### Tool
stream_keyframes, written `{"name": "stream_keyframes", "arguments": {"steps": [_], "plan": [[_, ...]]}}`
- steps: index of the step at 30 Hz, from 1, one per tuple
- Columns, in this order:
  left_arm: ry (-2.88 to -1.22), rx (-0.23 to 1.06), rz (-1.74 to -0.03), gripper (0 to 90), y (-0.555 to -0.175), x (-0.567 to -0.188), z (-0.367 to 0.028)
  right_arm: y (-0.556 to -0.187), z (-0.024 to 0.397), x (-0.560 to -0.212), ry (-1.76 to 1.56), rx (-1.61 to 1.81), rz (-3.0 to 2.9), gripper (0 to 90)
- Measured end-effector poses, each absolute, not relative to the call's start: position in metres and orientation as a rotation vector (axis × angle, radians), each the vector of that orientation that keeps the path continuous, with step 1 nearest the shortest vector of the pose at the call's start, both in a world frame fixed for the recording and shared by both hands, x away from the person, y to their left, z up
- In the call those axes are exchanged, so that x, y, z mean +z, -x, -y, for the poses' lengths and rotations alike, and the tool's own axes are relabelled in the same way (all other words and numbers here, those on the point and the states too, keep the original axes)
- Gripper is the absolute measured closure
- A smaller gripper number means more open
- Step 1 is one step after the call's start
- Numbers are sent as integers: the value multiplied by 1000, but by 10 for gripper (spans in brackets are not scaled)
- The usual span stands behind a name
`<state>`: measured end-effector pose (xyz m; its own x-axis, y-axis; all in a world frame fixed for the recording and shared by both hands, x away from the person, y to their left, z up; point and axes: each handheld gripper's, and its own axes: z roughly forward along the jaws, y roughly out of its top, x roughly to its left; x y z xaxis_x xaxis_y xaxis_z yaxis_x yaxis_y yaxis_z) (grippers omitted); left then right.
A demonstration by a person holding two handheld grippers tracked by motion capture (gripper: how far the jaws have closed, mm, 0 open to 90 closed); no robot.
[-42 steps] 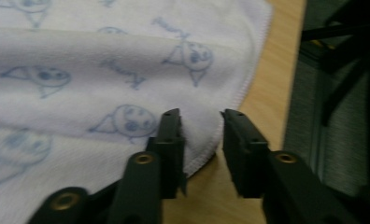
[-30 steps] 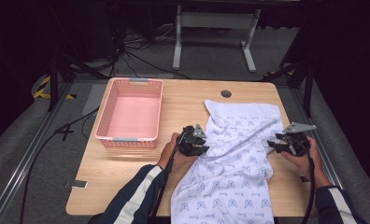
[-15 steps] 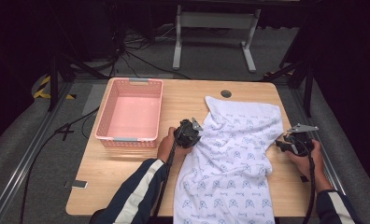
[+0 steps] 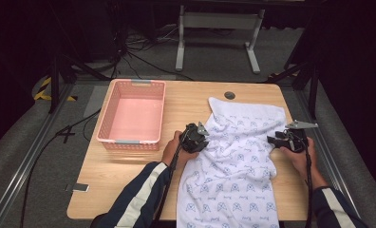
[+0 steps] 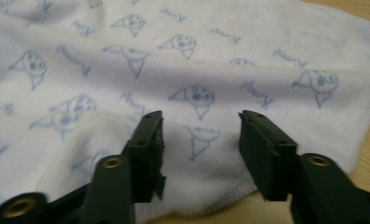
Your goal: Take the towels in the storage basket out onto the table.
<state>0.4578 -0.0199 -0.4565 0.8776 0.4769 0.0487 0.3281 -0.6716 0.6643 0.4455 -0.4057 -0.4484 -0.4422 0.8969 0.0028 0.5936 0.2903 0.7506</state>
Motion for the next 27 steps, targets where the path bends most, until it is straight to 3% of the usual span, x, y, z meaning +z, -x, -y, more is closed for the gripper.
{"name": "stream_keyframes", "arguments": {"steps": [8,15,20,21,22,27], "plan": [[-2368,329,-668,870,-442,-456,8,-491,389,-456,-1328,888,-2136,605],[-2323,288,-741,872,-433,-458,-14,-531,367,-453,-1333,819,-2110,559],[-2280,289,-762,853,-437,-457,-18,-527,371,-449,-1361,772,-2085,496],[-2270,299,-772,723,-438,-456,-17,-517,375,-444,-1327,802,-2124,449],[-2244,305,-782,723,-440,-455,-16,-517,375,-444,-1327,802,-2124,449],[-2180,344,-821,541,-462,-446,-3,-472,388,-430,-1231,806,-2216,484]]}}
